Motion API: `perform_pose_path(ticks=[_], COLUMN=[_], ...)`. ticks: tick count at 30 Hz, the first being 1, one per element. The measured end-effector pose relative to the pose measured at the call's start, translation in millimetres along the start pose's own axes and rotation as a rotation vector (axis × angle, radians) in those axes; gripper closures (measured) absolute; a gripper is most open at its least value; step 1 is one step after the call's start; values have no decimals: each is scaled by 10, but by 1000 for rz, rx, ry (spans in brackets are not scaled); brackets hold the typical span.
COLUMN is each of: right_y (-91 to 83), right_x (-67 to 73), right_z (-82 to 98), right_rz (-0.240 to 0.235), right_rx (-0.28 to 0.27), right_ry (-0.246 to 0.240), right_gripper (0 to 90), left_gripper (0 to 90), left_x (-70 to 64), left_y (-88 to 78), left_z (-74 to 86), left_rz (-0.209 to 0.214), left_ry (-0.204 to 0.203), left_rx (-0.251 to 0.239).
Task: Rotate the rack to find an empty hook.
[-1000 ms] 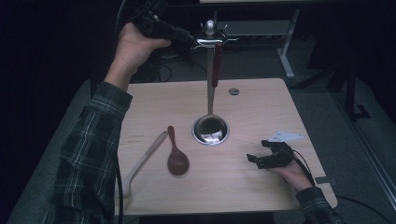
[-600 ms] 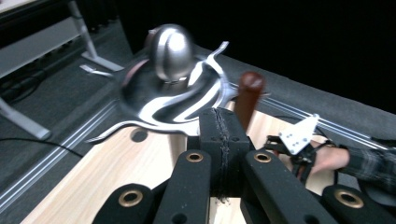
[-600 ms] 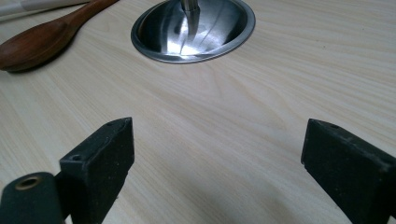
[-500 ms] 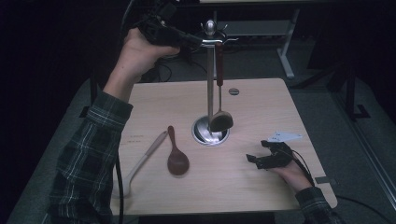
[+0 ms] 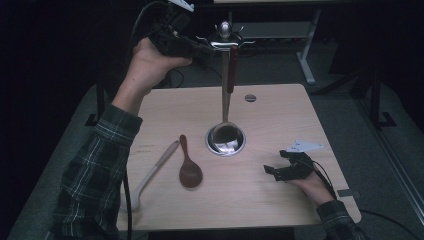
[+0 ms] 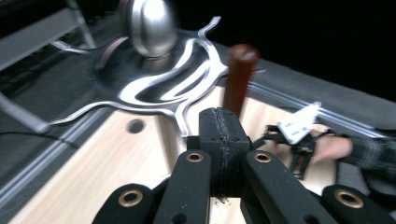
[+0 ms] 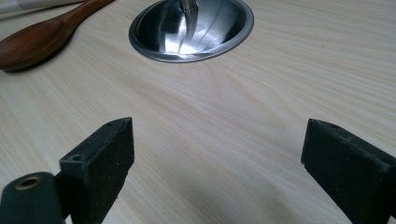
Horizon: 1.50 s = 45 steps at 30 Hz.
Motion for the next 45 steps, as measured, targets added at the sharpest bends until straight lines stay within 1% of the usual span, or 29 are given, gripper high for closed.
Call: perform_pose_path(ticks=[1,2,4,8,9,10,12,13,15,16,20,22,24,26,28,34,35,36,38,40,44,45], right_y=[0,1,5,2,1,0,1,2,3,4,12,13,9,9,13,15,17,20,19,18,19,20], right_x=[-3,-3,-6,-6,-7,-9,-8,-7,-6,-6,-6,-5,-4,-8,-9,-6,-5,-6,-2,-6,-7,-6], right_z=[0,0,3,3,3,1,2,2,4,5,12,12,11,11,15,12,16,17,19,16,18,18], right_rz=[1,1,2,3,4,4,3,3,3,3,1,2,1,2,2,2,3,3,1,1,-1,-2], right_rx=[0,0,2,2,1,0,0,1,3,3,8,9,7,6,9,9,12,13,14,12,12,12], right_ry=[-1,0,-3,-4,-4,-4,-3,-3,-6,-6,-5,-8,-8,-6,-1,-10,-8,-10,-7,-9,-9,-10], right_gripper=[91,91,91,91,92,91,91,91,91,91,91,91,91,91,90,88,87,87,87,86,87,87], left_gripper=[899,900,900,900,900,900,900,900,900,900,900,899,900,899,899,900,900,899,899,900,899,899], left_x=[3,12,36,111,141,166,234,272,329,358,446,444,420,364,286,22,22,-56,-118,-185,-281,-295], left_y=[-6,-7,-10,-13,-13,-12,-7,-9,-4,-2,20,10,-25,-61,-96,-137,-137,-126,-103,-73,13,42], left_z=[6,7,8,9,10,12,7,6,-4,-9,-17,-11,-12,-32,-57,-149,-149,-181,-211,-240,-274,-275], left_rz=[11,7,-8,-35,-45,-48,-69,-78,-82,-92,-128,-124,-118,-99,-73,-10,-10,9,19,41,45,39], left_ry=[0,-3,-3,-22,-23,-32,-47,-46,-62,-66,-69,-67,-60,-61,-60,-27,-27,-18,-7,-4,22,28], left_rx=[1,0,2,-3,-5,-5,-8,-7,-13,-13,-8,-6,-8,-23,-33,-56,-56,-59,-60,-64,-54,-47])
Point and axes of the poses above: each handheld gripper's, and its own axes: y roughly forward along the jaws, z roughly out of its underside, x roughly to its left, the point moved 10 cm from there along y, roughly forward along the jaws, and after that the axes turned 7 degrees about -z, right-handed, at the moved point
